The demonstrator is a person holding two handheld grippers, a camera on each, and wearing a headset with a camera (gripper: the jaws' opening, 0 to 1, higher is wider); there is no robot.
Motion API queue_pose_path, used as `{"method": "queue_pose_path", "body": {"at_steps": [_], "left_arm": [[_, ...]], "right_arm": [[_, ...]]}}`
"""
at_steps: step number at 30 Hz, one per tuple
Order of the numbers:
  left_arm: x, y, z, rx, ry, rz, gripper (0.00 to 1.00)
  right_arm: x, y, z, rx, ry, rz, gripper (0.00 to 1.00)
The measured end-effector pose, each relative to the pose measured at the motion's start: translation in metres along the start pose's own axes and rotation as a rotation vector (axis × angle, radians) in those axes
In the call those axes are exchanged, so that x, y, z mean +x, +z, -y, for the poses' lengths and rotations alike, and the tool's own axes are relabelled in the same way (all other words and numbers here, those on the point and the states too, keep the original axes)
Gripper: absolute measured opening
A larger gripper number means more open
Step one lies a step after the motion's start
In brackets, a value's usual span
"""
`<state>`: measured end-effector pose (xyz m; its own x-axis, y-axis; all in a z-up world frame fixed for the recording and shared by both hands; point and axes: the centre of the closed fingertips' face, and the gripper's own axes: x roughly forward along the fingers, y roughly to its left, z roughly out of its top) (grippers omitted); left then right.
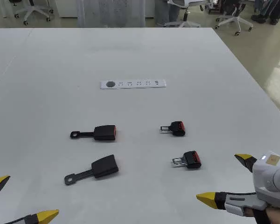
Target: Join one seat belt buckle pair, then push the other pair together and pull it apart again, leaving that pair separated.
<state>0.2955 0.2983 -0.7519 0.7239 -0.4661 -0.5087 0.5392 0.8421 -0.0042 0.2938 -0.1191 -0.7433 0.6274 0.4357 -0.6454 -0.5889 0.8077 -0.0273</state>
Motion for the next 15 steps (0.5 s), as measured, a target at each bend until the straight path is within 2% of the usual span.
{"method": "queue_pose_path", "body": {"at_steps": [8, 15], "left_arm": [[-0.001, -0.0013, -0.0043, 0.012, 0.027, -0.009, 1.0], [-0.0033, 0.0009, -0.0063, 0.014, 0.04, 0.003, 1.0]], "right_arm": [[0.0034, -0.0029, -0.0093, -0.025, 0.012, -0.023, 0.99], [0.0037, 0.0056, -0.0084, -0.036, 0.012, -0.012, 0.99]]}}
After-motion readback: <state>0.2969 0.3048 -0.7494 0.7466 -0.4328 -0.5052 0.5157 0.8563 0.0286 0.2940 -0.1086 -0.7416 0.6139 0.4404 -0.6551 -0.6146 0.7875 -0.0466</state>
